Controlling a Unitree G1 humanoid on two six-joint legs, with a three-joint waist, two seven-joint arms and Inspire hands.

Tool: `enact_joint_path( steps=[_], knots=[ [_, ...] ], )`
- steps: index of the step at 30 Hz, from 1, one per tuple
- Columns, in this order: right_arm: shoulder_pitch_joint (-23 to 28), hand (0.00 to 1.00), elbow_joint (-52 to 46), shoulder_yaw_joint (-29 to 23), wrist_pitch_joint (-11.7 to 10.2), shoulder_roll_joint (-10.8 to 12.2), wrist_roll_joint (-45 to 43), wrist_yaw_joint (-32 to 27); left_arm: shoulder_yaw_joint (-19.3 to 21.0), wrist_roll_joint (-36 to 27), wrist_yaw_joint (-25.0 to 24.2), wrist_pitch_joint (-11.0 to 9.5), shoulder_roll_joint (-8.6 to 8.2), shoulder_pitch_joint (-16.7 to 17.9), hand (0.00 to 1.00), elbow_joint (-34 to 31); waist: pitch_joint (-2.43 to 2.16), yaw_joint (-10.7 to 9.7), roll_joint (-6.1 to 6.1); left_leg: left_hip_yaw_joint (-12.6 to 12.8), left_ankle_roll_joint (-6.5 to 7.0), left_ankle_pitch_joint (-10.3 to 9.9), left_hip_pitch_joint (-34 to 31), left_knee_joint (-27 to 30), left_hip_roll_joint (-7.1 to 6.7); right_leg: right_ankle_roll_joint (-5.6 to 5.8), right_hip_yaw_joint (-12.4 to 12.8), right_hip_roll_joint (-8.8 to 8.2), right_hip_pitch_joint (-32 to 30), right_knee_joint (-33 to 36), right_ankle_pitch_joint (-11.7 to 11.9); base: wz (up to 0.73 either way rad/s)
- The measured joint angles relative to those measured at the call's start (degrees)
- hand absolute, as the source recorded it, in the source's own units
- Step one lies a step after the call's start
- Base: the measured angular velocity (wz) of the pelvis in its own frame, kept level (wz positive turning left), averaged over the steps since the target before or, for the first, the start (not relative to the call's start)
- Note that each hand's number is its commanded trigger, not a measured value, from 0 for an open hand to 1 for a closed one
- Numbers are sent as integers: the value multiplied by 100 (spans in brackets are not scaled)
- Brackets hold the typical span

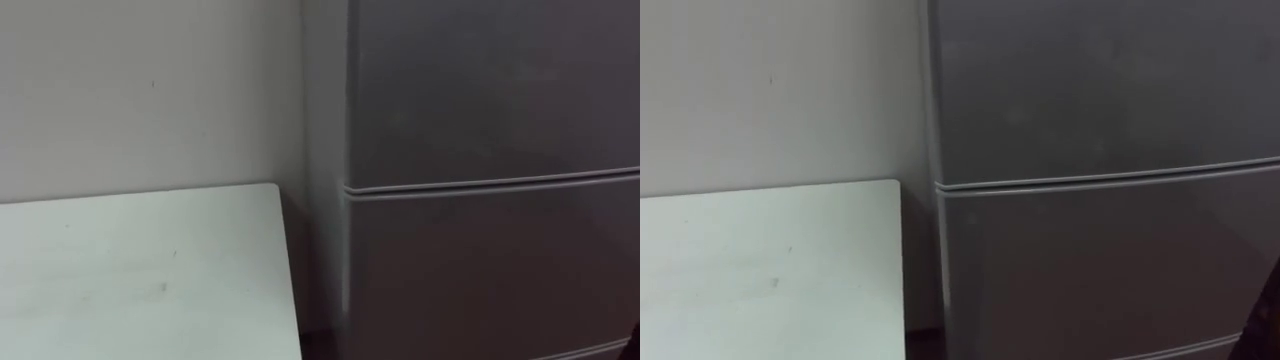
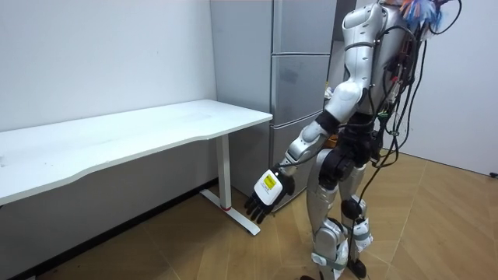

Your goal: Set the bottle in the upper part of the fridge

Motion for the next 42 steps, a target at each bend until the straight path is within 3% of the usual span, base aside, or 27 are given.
enact_joint_path(
  steps=[4, 7, 12, 20, 27, 35, 39, 42],
  knots=[
    [182, 0, 562, 239, -148, 266, -130, 73, -1, -210, 42, -36, -53, 50, 0, 18, 2, 0, 11, 2, 0, 1, 35, -55, -6, 8, 9, -2, -6, -7, -12, -1],
    [353, 0, 824, 488, -136, 434, -201, 216, -9, -209, 44, -80, -69, 7, 0, 203, -1, -2, 32, 2, -1, 0, 41, -60, -8, 7, 10, -5, -21, -6, -26, 0],
    [611, 0, 1565, 1254, -205, 749, -1016, 543, -231, -221, 194, -252, -166, -83, 0, 478, 4, 37, 111, 24, -1, 1, 81, -74, -9, 7, 41, -2, 3, 2, -26, -3],
    [674, 0, 2397, 2007, -213, 882, -1834, 1287, -353, -318, 194, -393, -255, -170, 0, 664, 4, 153, 129, 82, 1, -4, 124, -103, -12, 11, 97, -3, -9, 9, -36, -4],
    [721, 0, 2769, 2503, -401, 970, -2833, 1900, -476, -310, 290, -576, -334, -117, 0, 784, 0, 155, 129, 75, -2, -5, 126, -102, -11, 11, 71, -2, 39, -13, -36, 0],
    [778, 0, 3150, 2884, -399, 1125, -2981, 2572, -634, -244, 550, -607, -382, -125, 0, 1012, -1, 216, 137, 50, -7, -20, 138, -104, -9, 16, 56, 8, 107, -89, -32, 2],
    [708, 0, 3423, 3012, -399, 1252, -3025, 2831, -643, -188, 563, -610, -519, -202, 0, 989, 8, 321, 146, 43, -7, -21, 131, -100, -9, 16, 39, 5, 106, -84, -32, 1],
    [578, 0, 3581, 3193, -399, 1295, -3025, 3025, -811, -188, 573, -664, -526, -259, 0, 991, 15, 320, 148, 10, -7, -21, 117, -100, -12, 16, 4, -3, 105, -83, -35, 5]
  ],
)
